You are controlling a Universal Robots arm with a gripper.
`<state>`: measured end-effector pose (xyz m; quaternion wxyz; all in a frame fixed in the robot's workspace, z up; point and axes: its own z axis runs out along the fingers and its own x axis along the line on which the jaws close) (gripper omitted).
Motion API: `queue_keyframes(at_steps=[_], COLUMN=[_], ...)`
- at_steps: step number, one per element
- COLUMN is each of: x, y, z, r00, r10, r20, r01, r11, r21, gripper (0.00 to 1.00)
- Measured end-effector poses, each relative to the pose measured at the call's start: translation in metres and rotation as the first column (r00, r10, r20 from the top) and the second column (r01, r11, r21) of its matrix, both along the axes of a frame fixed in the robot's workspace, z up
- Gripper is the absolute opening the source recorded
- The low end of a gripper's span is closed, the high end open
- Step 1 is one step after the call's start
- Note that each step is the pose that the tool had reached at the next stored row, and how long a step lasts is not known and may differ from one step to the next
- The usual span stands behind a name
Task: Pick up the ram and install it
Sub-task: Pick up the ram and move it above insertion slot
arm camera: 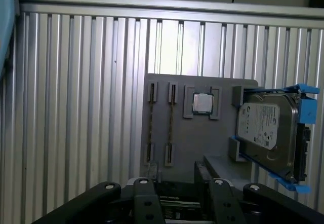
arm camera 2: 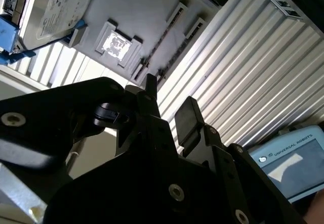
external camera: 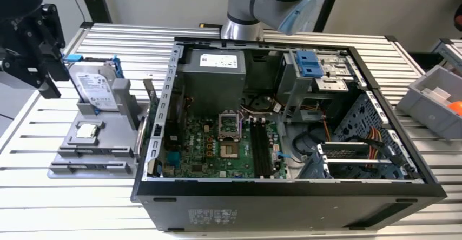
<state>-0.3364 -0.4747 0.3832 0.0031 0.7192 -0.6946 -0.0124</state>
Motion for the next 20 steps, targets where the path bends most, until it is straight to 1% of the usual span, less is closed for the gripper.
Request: queue_keyframes(at_steps=[4,6,10,12,18,20], x=[-0.0001,-0.0001,0.0000,0.0000,0.0000,0.0000], y=[0.0000,0.0001,0.0004,0.0004,0.0004,0.0004], z=[-0.0029,-0.0062,-0.0106,-0.0128,-0.0140,-0.0155], r00=[1.0000,1.0000,1.0000,1.0000,1.0000,1.0000], r10=[0.000,0.000,0.000,0.000,0.000,0.000], r20=[0.0000,-0.0005,-0.0018,-0.0015,-0.0018,-0.0014], r01=[0.000,0.000,0.000,0.000,0.000,0.000], r11=[1.0000,1.0000,1.0000,1.0000,1.0000,1.0000], r21=[0.0000,-0.0002,-0.0021,-0.0020,-0.0021,-0.0018], gripper=[1.00,1.00,1.00,1.00,1.00,1.00])
